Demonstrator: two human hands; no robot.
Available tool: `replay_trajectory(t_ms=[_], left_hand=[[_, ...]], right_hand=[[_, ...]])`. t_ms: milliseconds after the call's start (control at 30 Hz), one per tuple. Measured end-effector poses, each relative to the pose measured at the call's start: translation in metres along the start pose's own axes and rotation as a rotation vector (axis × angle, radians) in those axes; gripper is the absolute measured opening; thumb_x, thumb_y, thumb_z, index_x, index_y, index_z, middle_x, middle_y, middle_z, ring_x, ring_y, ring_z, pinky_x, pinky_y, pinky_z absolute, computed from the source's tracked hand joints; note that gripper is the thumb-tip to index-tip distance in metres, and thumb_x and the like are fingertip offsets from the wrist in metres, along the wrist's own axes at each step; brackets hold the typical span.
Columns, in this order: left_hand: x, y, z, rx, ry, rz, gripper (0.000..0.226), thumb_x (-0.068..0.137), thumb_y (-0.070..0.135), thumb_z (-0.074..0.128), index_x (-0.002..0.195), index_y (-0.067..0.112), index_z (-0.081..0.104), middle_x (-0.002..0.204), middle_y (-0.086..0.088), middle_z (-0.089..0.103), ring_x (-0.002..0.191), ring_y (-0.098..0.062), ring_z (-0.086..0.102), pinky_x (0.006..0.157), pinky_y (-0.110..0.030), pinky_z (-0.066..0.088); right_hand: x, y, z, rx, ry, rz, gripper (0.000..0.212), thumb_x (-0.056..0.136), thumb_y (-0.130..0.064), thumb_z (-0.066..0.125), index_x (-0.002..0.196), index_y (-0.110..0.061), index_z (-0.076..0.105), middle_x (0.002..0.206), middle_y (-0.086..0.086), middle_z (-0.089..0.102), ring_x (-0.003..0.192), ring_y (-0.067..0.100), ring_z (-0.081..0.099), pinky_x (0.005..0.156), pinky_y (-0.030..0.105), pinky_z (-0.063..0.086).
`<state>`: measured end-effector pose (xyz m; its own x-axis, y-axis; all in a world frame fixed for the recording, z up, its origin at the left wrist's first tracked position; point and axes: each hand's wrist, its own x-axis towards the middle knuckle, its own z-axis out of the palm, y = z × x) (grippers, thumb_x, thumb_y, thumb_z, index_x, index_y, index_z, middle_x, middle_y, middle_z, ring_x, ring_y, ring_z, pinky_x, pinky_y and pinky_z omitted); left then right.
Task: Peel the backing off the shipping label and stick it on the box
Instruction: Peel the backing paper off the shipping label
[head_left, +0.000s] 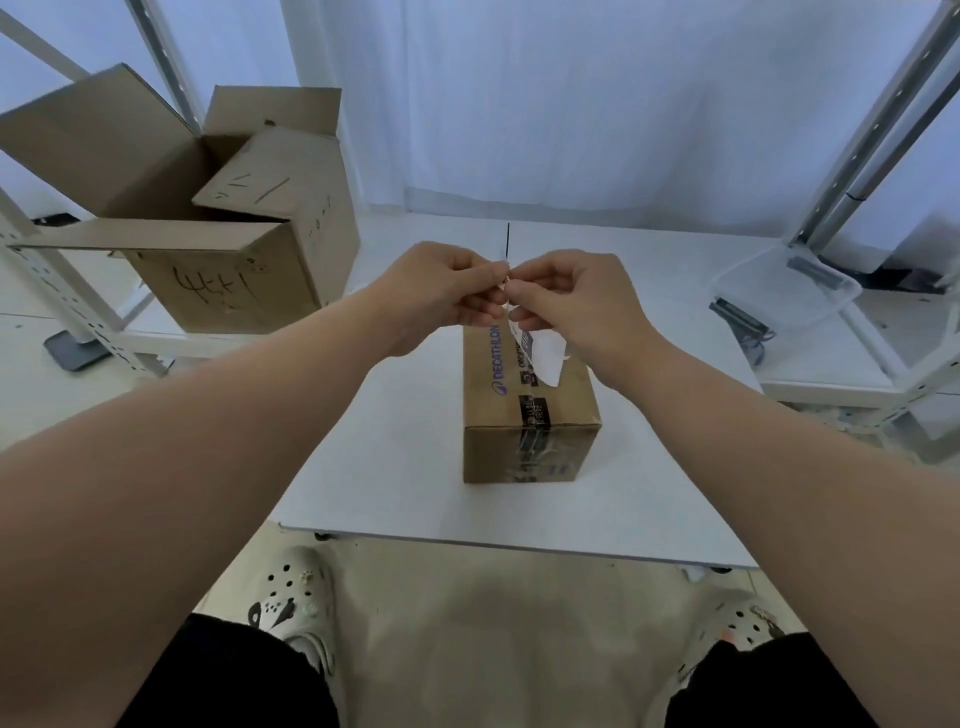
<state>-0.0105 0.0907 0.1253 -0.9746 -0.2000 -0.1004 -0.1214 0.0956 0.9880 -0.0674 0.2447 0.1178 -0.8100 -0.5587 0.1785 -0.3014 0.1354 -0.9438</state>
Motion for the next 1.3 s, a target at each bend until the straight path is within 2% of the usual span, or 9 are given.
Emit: replay_trajectory(t_ms=[133,233,533,833,933,1300], left_hand=[[-0.0001,-0.0017,-0.0021,-0.072,-0.086,-0.018,0.014,0.092,0.015,0.057,0.089,0.003,0.064,0.078,-0.006,0.07,0.074,-0.011,0.068,0.074,-0.019,0.057],[0.0011,-0.0016,-0.0011,-0.07,-0.113,-0.001,0.011,0.092,0.011,0.056,0.093,0.004,0.064,0.086,-0.008,0.07,0.08,-0.011,0.069,0.075,-0.017,0.055],[0.0019,-0.0016,0.0018,-0.08,-0.122,0.016,0.009,0.092,0.007,0.056,0.09,0.006,0.065,0.082,-0.006,0.07,0.079,-0.011,0.069,0.08,-0.02,0.056],[-0.0026,0.0016,0.0034,-0.054,-0.068,0.039,0.01,0.091,0.01,0.057,0.089,0.007,0.066,0.083,-0.007,0.071,0.079,-0.012,0.069,0.072,-0.018,0.055],[-0.0034,0.0019,0.0032,-0.048,-0.065,0.045,0.012,0.092,0.011,0.056,0.088,0.008,0.067,0.078,-0.003,0.074,0.077,-0.011,0.07,0.068,-0.017,0.054],[-0.0011,-0.0011,0.0063,-0.005,-0.034,0.062,0.012,0.092,0.01,0.056,0.085,0.009,0.066,0.079,-0.004,0.07,0.072,-0.009,0.069,0.07,-0.017,0.055]], right_hand=[[0.0011,0.0016,-0.003,0.029,-0.003,0.009,0.008,0.084,-0.008,0.068,0.092,-0.006,0.067,0.076,0.008,0.069,0.068,0.017,0.069,0.071,0.028,0.059],[0.002,0.0027,-0.0046,0.052,0.023,0.024,0.008,0.084,-0.008,0.068,0.091,-0.004,0.068,0.075,0.008,0.069,0.063,0.01,0.069,0.068,0.024,0.059],[0.002,0.0041,-0.0072,0.081,0.026,0.03,0.004,0.085,-0.009,0.067,0.084,-0.009,0.07,0.073,0.008,0.07,0.065,0.012,0.07,0.067,0.024,0.058],[0.002,0.0016,-0.0045,0.069,0.012,0.041,0.007,0.087,-0.009,0.064,0.088,-0.006,0.07,0.074,0.007,0.07,0.064,0.011,0.069,0.067,0.023,0.059],[0.0019,0.0009,-0.0039,0.057,0.015,0.046,0.008,0.087,-0.01,0.064,0.089,-0.005,0.07,0.074,0.008,0.07,0.063,0.01,0.068,0.067,0.024,0.059],[0.0012,-0.0002,-0.005,0.127,0.031,0.113,0.006,0.085,-0.012,0.067,0.083,-0.006,0.07,0.074,0.01,0.071,0.064,0.013,0.069,0.066,0.024,0.059]])
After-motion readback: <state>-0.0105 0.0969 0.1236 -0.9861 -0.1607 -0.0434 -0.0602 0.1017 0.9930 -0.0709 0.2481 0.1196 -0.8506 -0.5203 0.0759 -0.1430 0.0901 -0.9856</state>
